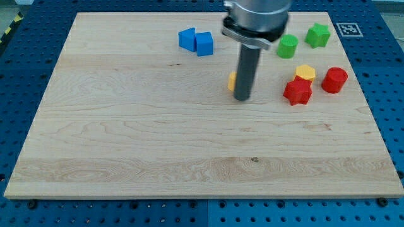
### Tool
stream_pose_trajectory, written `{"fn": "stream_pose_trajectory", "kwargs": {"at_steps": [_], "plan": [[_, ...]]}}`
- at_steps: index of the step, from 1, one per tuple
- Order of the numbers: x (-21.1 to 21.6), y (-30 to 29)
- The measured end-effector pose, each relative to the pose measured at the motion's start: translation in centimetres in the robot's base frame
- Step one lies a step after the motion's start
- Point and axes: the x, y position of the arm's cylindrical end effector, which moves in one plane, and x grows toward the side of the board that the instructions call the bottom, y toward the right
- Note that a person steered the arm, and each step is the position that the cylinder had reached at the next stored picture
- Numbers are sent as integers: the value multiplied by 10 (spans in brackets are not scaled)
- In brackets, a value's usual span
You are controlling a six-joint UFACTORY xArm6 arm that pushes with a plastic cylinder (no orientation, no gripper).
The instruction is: Push yellow heart below blue triangle
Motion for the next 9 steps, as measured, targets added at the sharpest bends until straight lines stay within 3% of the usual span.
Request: {"fn": "stream_pose_trajectory", "kwargs": {"at_steps": [1, 4, 7, 8, 9], "plan": [[-18, -29], [8, 77], [-43, -32], [-45, -32], [-45, 4]]}}
